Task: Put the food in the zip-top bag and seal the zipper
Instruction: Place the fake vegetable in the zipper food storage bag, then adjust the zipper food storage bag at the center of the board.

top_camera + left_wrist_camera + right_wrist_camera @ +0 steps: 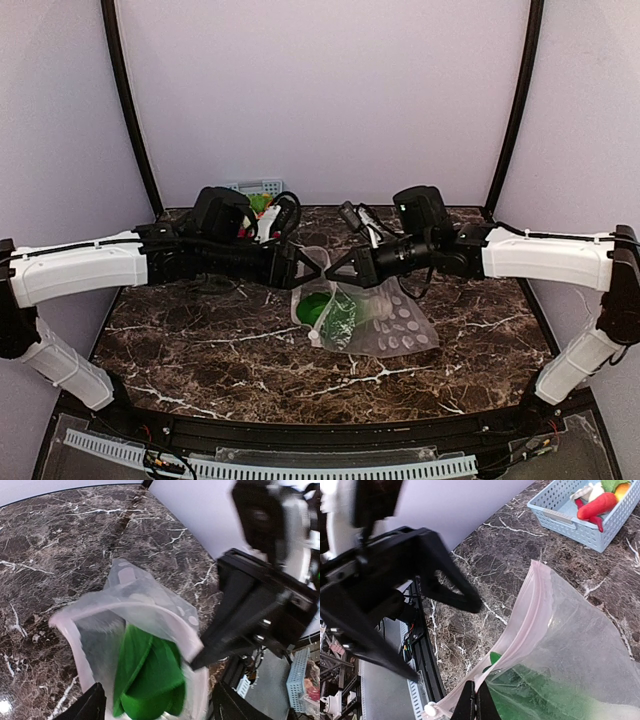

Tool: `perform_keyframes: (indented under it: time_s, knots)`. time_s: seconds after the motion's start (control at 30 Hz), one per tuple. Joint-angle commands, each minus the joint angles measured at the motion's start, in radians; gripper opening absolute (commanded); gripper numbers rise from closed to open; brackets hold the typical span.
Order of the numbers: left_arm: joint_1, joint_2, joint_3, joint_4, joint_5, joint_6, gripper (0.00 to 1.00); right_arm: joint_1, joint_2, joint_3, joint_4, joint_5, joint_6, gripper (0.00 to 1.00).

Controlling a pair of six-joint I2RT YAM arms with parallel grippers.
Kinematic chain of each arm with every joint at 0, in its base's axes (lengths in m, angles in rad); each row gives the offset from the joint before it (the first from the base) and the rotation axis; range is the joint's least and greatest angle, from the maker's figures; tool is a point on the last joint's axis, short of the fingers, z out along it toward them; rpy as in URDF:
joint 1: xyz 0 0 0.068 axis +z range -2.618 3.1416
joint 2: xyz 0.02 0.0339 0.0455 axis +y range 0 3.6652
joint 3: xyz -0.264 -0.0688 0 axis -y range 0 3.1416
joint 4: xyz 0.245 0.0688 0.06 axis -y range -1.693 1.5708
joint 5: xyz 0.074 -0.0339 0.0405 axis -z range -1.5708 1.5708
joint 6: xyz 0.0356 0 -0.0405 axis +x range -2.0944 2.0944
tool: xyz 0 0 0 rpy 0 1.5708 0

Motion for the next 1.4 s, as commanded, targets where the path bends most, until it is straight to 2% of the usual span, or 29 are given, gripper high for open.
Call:
perform_keyframes:
  time_s: [0.0,0.1,0.23,0.47,0.83,1.13,1.37]
  knots:
    - [-0.021,-0.144,-0.073,-0.021,0.002,-0.015,0.75,-0.021,-0.008,-0.012,0.01,0.059,0.013,0.0]
    - [-0.012,-0.213,-0.131,-0.048,-0.088,-0.068,0.75,-0.021,-0.008,-0.009,0.011,0.057,0.013,0.0]
    - [0.003,-0.234,-0.228,0.009,-0.069,-0.151,0.7,-0.022,-0.007,-0.01,0.014,0.053,0.016,0.0]
    - [0.016,-0.18,-0.348,0.181,-0.033,-0.245,0.5,-0.022,-0.019,-0.019,0.021,0.046,0.026,0.0]
    - [0.057,-0.048,-0.384,0.378,0.017,-0.313,0.31,-0.021,-0.035,-0.036,0.034,0.048,0.036,0.0]
    - [0.068,0.052,-0.379,0.46,0.064,-0.346,0.26,-0.021,-0.037,-0.036,0.037,0.051,0.033,0.0]
    - [0.069,0.099,-0.376,0.457,0.044,-0.349,0.2,-0.021,-0.037,-0.037,0.037,0.052,0.031,0.0]
